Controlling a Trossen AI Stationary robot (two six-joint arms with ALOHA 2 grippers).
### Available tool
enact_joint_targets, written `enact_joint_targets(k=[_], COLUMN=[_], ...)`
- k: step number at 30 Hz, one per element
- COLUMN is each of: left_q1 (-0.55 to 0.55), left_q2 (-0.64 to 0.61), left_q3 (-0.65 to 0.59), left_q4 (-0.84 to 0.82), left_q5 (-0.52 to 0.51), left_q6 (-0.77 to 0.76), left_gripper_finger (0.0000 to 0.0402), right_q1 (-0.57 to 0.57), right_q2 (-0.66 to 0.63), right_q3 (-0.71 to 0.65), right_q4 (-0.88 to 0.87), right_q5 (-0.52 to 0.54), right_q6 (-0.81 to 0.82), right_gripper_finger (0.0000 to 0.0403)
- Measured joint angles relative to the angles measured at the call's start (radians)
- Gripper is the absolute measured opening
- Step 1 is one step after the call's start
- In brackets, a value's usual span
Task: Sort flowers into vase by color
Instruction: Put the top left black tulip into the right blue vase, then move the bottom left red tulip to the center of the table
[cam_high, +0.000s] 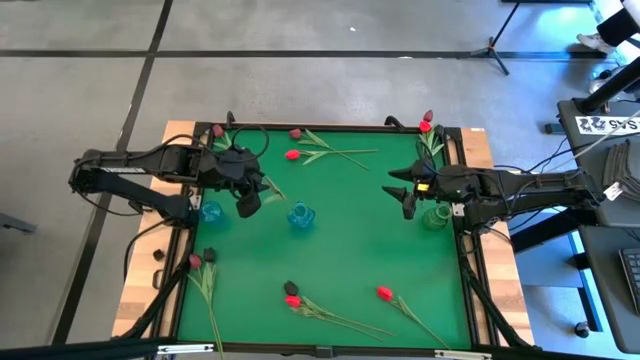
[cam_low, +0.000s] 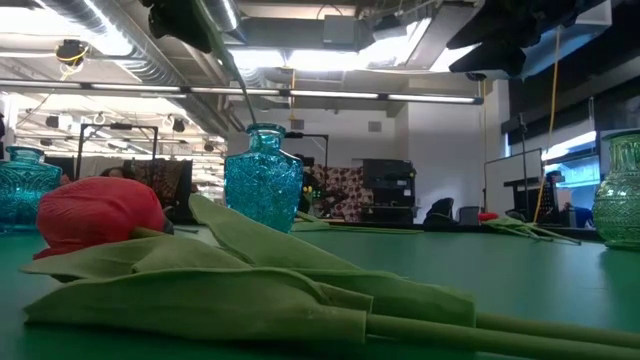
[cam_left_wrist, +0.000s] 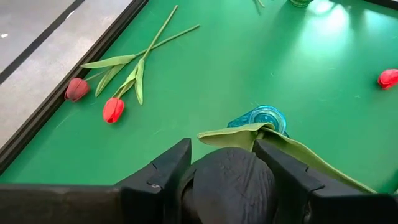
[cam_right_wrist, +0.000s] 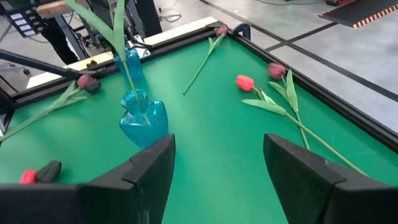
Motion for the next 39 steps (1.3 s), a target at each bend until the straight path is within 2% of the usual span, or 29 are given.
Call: enact_joint_targets(k=[4,7,15,18,22,30,34,37,39], left_q1=[0.000,0.000,-0.003,-0.026,-0.070,-0.076,-0.083,-0.108,-0.131], left_q2=[0.000,0.000,0.000,-0.004,-0.007,-0.008,-0.016,-0.035,-0.046], left_q3=[0.000,0.000,0.000,0.002,0.068,0.214,0.276,0.329,0.356], left_q4=[0.000,0.000,0.003,-0.001,0.000,0.000,0.014,0.057,0.083], left_q5=[0.002,0.002,0.010,0.026,0.028,-0.073,-0.090,-0.069,-0.042], left_q6=[0.007,-0.005,-0.044,-0.042,-0.028,0.027,0.054,0.086,0.102], left_gripper_finger=[0.0152,0.0163,0.0250,0.0271,0.0277,0.0279,0.0279,0.0279,0.0277], right_q1=[0.000,0.000,0.000,0.000,0.000,0.000,0.000,0.004,0.031], right_q2=[0.000,0.000,0.000,0.000,0.000,0.000,0.003,0.072,0.152], right_q3=[0.000,0.000,0.000,0.000,0.000,0.000,0.000,0.002,0.001], right_q4=[-0.004,-0.006,-0.005,-0.005,-0.007,-0.011,0.012,0.070,0.143], right_q5=[0.000,0.000,-0.001,-0.001,-0.001,-0.004,-0.101,-0.231,-0.274], right_q6=[0.019,0.019,0.019,0.021,0.024,0.028,0.009,0.001,0.024], right_gripper_finger=[0.0244,0.0244,0.0244,0.0244,0.0244,0.0244,0.0244,0.0241,0.0238])
